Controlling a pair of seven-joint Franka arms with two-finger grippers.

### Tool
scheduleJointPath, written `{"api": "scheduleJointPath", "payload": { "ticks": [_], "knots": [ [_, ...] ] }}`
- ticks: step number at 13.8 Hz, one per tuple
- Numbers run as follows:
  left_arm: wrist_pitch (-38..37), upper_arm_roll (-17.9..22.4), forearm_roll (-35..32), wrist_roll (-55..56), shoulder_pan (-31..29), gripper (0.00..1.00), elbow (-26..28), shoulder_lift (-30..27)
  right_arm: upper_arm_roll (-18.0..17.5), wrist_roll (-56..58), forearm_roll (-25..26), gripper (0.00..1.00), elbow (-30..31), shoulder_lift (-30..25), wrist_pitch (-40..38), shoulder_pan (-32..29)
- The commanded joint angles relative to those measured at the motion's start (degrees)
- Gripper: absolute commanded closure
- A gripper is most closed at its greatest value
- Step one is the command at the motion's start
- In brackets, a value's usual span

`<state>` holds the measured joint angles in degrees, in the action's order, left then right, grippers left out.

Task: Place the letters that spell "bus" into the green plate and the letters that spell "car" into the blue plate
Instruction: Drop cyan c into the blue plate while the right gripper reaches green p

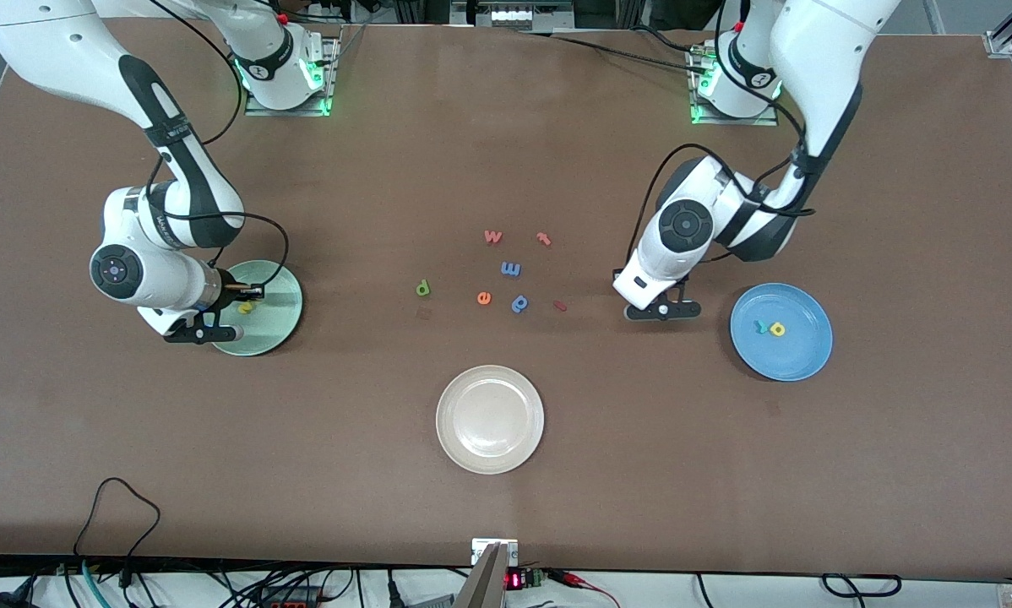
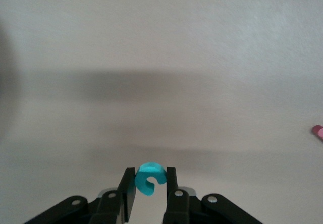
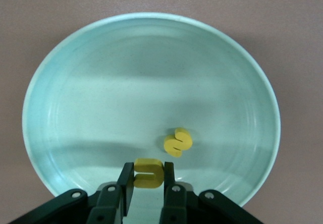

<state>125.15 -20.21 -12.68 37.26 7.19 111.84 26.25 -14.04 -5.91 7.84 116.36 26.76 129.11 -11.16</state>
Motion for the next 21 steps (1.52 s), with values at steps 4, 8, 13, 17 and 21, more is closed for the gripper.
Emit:
{"api": "scheduleJointPath", "payload": {
  "ticks": [4, 8, 13, 17, 21],
  "knots": [
    [-10.02, -0.09, -4.64, -15.25, -8.66, 0.82, -6.54, -0.59, -0.64, -0.51, -0.63, 0.10, 0.18, -1.00, 0.27, 0.79],
    [-9.31, -0.09, -6.22, -24.94, -16.32, 0.82, -6.54, 0.72, -3.61, -6.20, -0.63, 0.11, 0.00, -3.12, 0.17, 4.30],
    [-4.92, -0.27, -8.50, -30.23, -21.78, 0.08, -5.23, 3.46, -7.76, -10.62, -0.72, 0.36, -2.89, -3.21, 0.00, 10.00],
    [-8.94, -1.49, -8.50, -30.32, -21.96, 0.00, -6.54, 1.27, -7.76, -10.53, -0.63, 0.46, -4.91, -2.51, 0.35, 17.03],
    [-20.78, -5.09, -8.24, -30.23, -21.96, 0.00, -14.16, -1.20, -7.59, -11.58, -0.28, 0.46, -6.94, 1.62, 3.76, 22.67]
  ]
}}
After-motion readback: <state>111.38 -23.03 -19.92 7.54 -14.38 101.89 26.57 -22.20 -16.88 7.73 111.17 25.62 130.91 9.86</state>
